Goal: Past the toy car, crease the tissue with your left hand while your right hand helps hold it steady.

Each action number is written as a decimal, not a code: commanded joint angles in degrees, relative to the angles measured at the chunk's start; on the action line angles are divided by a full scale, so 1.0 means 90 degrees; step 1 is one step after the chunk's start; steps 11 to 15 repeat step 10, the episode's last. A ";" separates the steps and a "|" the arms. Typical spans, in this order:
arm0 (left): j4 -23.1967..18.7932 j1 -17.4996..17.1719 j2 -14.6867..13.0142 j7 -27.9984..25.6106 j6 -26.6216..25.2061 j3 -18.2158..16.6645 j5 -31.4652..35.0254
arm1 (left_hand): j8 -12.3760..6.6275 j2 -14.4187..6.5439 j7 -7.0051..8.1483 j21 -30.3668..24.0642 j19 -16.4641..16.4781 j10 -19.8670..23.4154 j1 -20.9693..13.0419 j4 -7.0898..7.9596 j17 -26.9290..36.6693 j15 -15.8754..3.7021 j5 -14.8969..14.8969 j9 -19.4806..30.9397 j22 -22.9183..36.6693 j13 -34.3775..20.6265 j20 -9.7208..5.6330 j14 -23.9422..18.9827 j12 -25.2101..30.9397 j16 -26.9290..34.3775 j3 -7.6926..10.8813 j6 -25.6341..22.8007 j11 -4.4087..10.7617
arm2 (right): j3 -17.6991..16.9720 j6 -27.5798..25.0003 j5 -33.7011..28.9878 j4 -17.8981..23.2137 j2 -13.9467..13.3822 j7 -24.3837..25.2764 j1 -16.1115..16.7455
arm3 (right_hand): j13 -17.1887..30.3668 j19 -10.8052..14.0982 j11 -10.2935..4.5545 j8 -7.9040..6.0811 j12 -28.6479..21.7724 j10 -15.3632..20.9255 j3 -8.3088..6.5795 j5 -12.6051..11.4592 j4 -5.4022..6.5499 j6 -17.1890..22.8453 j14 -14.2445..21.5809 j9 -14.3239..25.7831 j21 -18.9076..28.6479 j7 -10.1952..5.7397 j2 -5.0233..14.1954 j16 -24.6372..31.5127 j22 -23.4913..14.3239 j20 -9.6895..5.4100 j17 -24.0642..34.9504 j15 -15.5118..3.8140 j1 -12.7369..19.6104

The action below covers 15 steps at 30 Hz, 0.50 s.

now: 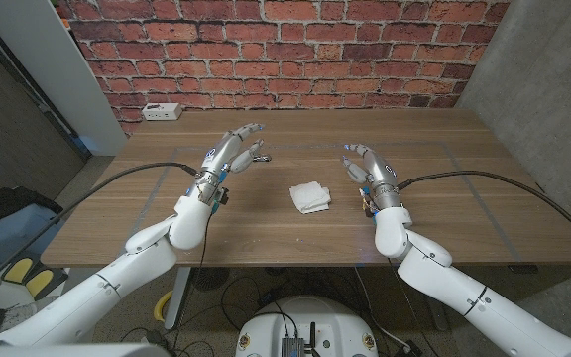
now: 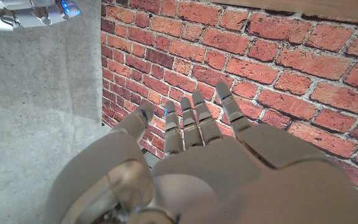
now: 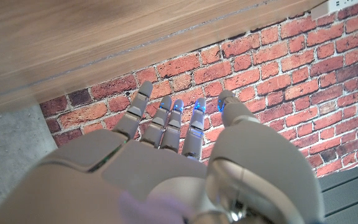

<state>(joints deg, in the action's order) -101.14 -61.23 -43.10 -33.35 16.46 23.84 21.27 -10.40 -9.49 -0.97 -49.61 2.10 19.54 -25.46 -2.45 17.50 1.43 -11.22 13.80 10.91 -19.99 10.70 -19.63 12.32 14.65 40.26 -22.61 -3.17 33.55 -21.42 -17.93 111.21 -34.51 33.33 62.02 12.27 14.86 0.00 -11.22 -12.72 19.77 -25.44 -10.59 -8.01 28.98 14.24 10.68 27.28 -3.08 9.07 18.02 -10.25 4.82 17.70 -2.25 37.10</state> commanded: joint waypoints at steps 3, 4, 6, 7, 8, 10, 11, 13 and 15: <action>0.1428 -0.0239 0.0641 -0.0321 0.1988 -0.0406 -0.1395 | 0.0084 0.0064 0.0077 0.0020 -0.0060 -0.0273 0.0206 -0.0005 -0.0208 0.0018 0.0029 -0.0169 -0.0007 0.0169 -0.0307 0.0299 -0.0124 -0.0224 -0.0061 0.0493 -0.0127 | -0.0465 0.1654 0.0815 -0.0136 0.0259 0.0765 0.0531 | 0.0015 0.0006 0.0149 -0.0012 -0.0016 0.0062 0.0096 0.0023 0.0066 0.0033 0.0044 0.0014 -0.0050 0.0078 -0.0120 0.0003 -0.0023 0.0060 0.0032 -0.0048 -0.0181; 0.1540 -0.0237 0.0732 -0.0299 0.2128 -0.0423 -0.1532 | 0.0093 0.0092 0.0080 0.0073 -0.0163 -0.0379 0.0279 -0.0011 -0.0299 0.0069 0.0045 -0.0229 -0.0017 0.0243 -0.0366 0.0612 -0.0149 -0.0364 -0.0103 0.0723 -0.0124 | -0.0471 0.1636 0.0757 -0.0111 0.0296 0.0848 0.0553 | 0.0015 -0.0012 0.0157 -0.0008 -0.0007 0.0045 0.0111 0.0026 0.0082 0.0028 0.0036 0.0014 -0.0062 0.0106 -0.0128 -0.0001 -0.0023 0.0069 0.0034 -0.0043 -0.0218; 0.1672 -0.0257 0.0896 -0.0233 0.2274 -0.0464 -0.1779 | 0.0097 0.0119 0.0237 0.0234 -0.0442 -0.0896 0.0409 -0.0041 -0.0490 0.0058 0.0077 -0.0331 -0.0049 0.0428 -0.0463 0.1232 -0.0249 -0.0518 -0.0203 0.1200 -0.0089 | -0.0457 0.1527 0.0649 -0.0028 0.0305 0.0876 0.0573 | 0.0015 -0.0014 0.0163 -0.0004 -0.0009 0.0050 0.0119 0.0027 0.0091 0.0020 0.0041 0.0014 -0.0065 0.0110 -0.0133 0.0001 -0.0024 0.0069 0.0035 -0.0030 -0.0239; 0.1746 -0.0255 0.0969 -0.0181 0.2368 -0.0476 -0.1894 | 0.0093 0.0092 0.0365 0.0317 -0.0545 -0.1149 0.0463 -0.0060 -0.0590 0.0064 0.0093 -0.0369 -0.0064 0.0545 -0.0488 0.1534 -0.0260 -0.0529 -0.0276 0.1449 0.0009 | -0.0446 0.1504 0.0602 -0.0005 0.0302 0.0878 0.0576 | 0.0015 -0.0014 0.0164 -0.0005 -0.0008 0.0049 0.0123 0.0028 0.0096 0.0022 0.0041 0.0014 -0.0066 0.0109 -0.0135 0.0000 -0.0024 0.0074 0.0036 -0.0030 -0.0249; 0.1818 -0.0250 0.1045 -0.0142 0.2453 -0.0488 -0.1986 | 0.0103 0.0067 0.0436 0.0387 -0.0637 -0.1389 0.0507 -0.0062 -0.0652 0.0048 0.0110 -0.0388 -0.0072 0.0634 -0.0550 0.1823 -0.0278 -0.0553 -0.0344 0.1645 0.0006 | -0.0439 0.1528 0.0575 -0.0003 0.0306 0.0889 0.0581 | 0.0015 -0.0015 0.0163 -0.0004 -0.0008 0.0051 0.0125 0.0028 0.0100 0.0021 0.0042 0.0014 -0.0068 0.0109 -0.0136 0.0000 -0.0024 0.0079 0.0036 -0.0032 -0.0259; 0.1878 -0.0271 0.1188 -0.0133 0.2513 -0.0541 -0.2068 | 0.0101 0.0021 0.0603 0.0489 -0.0738 -0.1720 0.0584 -0.0040 -0.0723 -0.0011 0.0128 -0.0409 -0.0083 0.0775 -0.0640 0.2134 -0.0276 -0.0536 -0.0445 0.1919 0.0088 | -0.0445 0.1599 0.0555 -0.0019 0.0325 0.0920 0.0600 | 0.0015 -0.0012 0.0158 -0.0003 -0.0011 0.0062 0.0130 0.0028 0.0110 0.0021 0.0053 0.0014 -0.0070 0.0114 -0.0137 0.0002 -0.0024 0.0085 0.0037 -0.0036 -0.0280; 0.1878 -0.0271 0.1188 -0.0133 0.2513 -0.0541 -0.2068 | 0.0101 0.0021 0.0603 0.0489 -0.0738 -0.1720 0.0584 -0.0040 -0.0723 -0.0011 0.0128 -0.0409 -0.0083 0.0775 -0.0640 0.2134 -0.0276 -0.0536 -0.0445 0.1919 0.0088 | -0.0445 0.1599 0.0555 -0.0019 0.0325 0.0920 0.0600 | 0.0015 -0.0012 0.0158 -0.0003 -0.0011 0.0062 0.0130 0.0028 0.0110 0.0021 0.0053 0.0014 -0.0070 0.0114 -0.0137 0.0002 -0.0024 0.0085 0.0037 -0.0036 -0.0280; 0.1878 -0.0271 0.1188 -0.0133 0.2513 -0.0541 -0.2068 | 0.0101 0.0021 0.0603 0.0489 -0.0738 -0.1720 0.0584 -0.0040 -0.0723 -0.0011 0.0128 -0.0409 -0.0083 0.0775 -0.0640 0.2134 -0.0276 -0.0536 -0.0445 0.1919 0.0088 | -0.0445 0.1599 0.0555 -0.0019 0.0325 0.0920 0.0600 | 0.0015 -0.0012 0.0158 -0.0003 -0.0011 0.0062 0.0130 0.0028 0.0110 0.0021 0.0053 0.0014 -0.0070 0.0114 -0.0137 0.0002 -0.0024 0.0085 0.0037 -0.0036 -0.0280; 0.1878 -0.0271 0.1188 -0.0133 0.2513 -0.0541 -0.2068 | 0.0101 0.0021 0.0603 0.0489 -0.0738 -0.1720 0.0584 -0.0040 -0.0723 -0.0011 0.0128 -0.0409 -0.0083 0.0775 -0.0640 0.2134 -0.0276 -0.0536 -0.0445 0.1919 0.0088 | -0.0445 0.1599 0.0555 -0.0019 0.0325 0.0920 0.0600 | 0.0015 -0.0012 0.0158 -0.0003 -0.0011 0.0062 0.0130 0.0028 0.0110 0.0021 0.0053 0.0014 -0.0070 0.0114 -0.0137 0.0002 -0.0024 0.0085 0.0037 -0.0036 -0.0280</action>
